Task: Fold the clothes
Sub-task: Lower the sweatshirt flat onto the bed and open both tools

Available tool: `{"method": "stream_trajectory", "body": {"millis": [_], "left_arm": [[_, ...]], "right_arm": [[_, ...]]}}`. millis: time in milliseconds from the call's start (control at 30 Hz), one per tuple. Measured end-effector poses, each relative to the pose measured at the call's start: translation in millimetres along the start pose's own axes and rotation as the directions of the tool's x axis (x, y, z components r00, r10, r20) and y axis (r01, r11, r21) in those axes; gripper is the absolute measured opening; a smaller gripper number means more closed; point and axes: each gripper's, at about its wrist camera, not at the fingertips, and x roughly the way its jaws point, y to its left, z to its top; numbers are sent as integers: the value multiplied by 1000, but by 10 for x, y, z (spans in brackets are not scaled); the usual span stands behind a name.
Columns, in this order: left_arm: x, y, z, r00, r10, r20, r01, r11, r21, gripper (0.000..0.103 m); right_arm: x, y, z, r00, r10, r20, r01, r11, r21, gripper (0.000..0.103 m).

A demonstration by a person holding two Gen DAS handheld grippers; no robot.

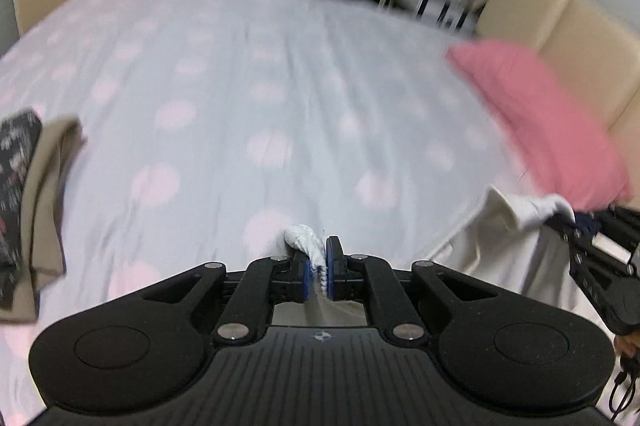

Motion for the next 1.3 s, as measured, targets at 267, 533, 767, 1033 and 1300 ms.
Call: {"method": "stream_trajectory", "body": {"millis": [267,533,767,1033,1300], "left_arm": [[-58,112,-190,998,69,1,-69,995,73,15],[-700,104,-164,993,53,108,-59,997,46,27],[-1055,11,-1177,999,14,-45,-9,994,108,47],[-1176,27,-2537,966,-21,-256,39,997,64,49],[-1307,209,-3239,941,-71,-330,84,996,26,49]], "right_arm": [[985,314,-470,988,-17,-154,18,1000,7,34],[626,31,-450,989,-16,-145,39,987,159,40],[-99,265,-702,976,141,-166,-122,985,123,56],[-605,385,-1338,848,314,-428,-271,949,161,68],[-1302,567,-1975,748,359,-558,-303,933,194,72]]}}
